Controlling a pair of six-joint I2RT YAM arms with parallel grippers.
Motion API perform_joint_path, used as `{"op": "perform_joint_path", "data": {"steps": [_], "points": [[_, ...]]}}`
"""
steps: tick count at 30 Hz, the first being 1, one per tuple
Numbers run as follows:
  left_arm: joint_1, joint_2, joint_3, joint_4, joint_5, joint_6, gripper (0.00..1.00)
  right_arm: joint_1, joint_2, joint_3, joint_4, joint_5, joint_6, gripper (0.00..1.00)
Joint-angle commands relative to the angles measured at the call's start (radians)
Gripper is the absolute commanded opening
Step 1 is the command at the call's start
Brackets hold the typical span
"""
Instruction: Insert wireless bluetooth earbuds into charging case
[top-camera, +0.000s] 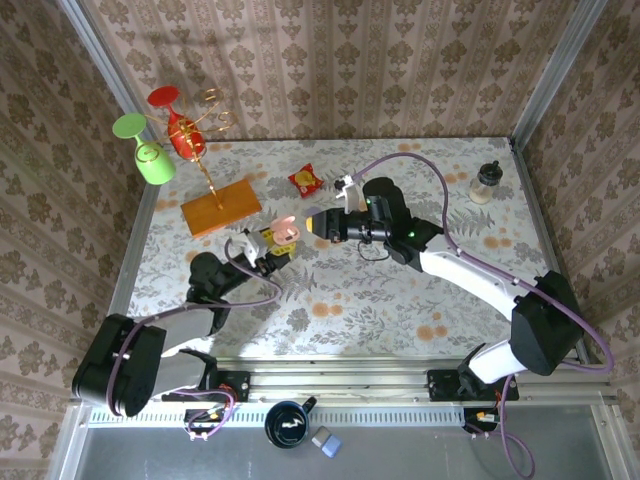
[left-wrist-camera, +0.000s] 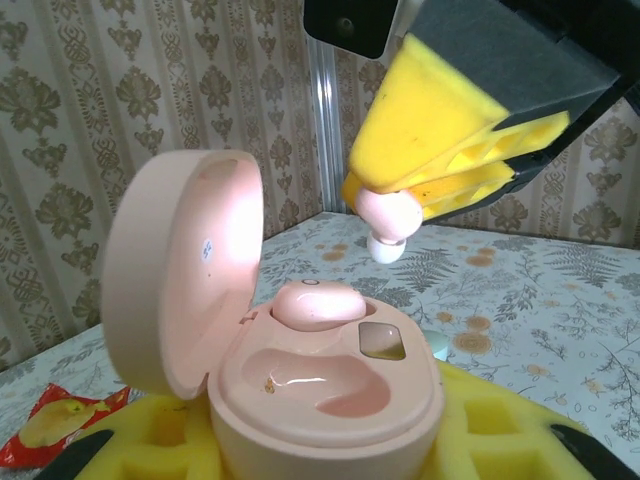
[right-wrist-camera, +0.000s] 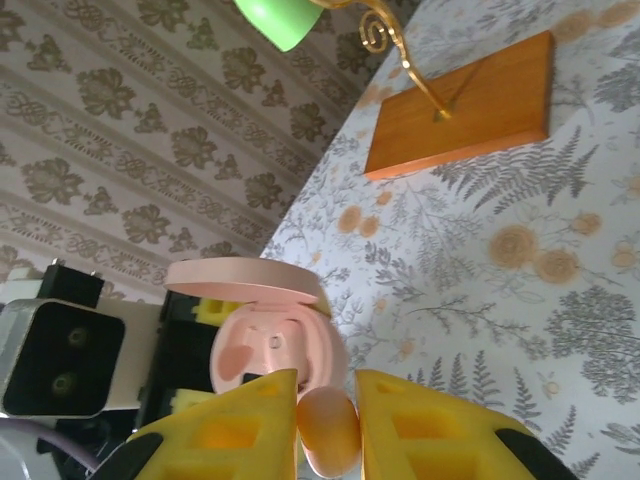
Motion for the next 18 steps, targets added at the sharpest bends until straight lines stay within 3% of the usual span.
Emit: {"op": "perform_joint_path", "data": {"steps": [1,18], "points": [[-0.013,0.025,0.042,0.053,-0.004,0.034,0.27,0.026,-0.012,0.043,0.026,-0.031,0.002,0.22],[-0.03,0.066,0.079,0.052,-0.007,0.047,0.27,0.088,0.085,0.147,0.011,-0.011,-0.015,0.22]]}}
